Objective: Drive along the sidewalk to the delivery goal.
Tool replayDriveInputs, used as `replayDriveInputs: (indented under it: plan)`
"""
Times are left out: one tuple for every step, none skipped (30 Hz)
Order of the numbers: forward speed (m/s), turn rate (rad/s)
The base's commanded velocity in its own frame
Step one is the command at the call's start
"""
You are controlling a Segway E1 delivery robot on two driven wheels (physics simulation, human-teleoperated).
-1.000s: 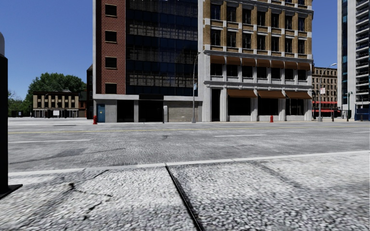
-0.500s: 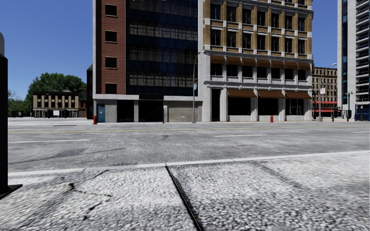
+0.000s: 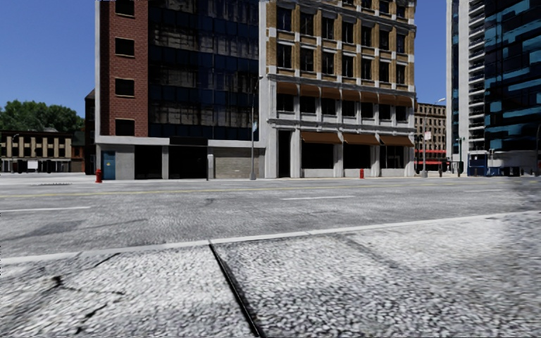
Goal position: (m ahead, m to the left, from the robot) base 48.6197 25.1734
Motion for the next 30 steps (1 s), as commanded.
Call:
replayDriveInputs:
  plan:
    - [0.00, -0.75]
    - [0.00, -0.76]
    - [0.00, -0.76]
    - [0.00, -0.76]
    - [0.00, -0.76]
    - [0.00, -0.76]
    - [0.00, -0.76]
    - [0.00, -0.76]
    - [0.00, -0.76]
    - [0.00, -0.76]
    - [0.00, -0.76]
    - [0.00, -0.76]
    - [0.00, -0.76]
    - [0.00, -0.76]
    - [0.00, -0.76]
    - [0.00, -0.76]
    - [0.00, -0.76]
    - [0.00, -0.76]
    - [0.00, -0.76]
    - [0.00, -0.76]
    - [0.00, -0.76]
    - [0.00, -0.76]
    - [0.00, -0.76]
    - [0.00, -0.76]
    - [0.00, -0.76]
    - [0.00, -0.76]
    - [0.00, -0.76]
    - [0.00, -0.76]
    - [0.00, -0.76]
    - [0.00, -0.71]
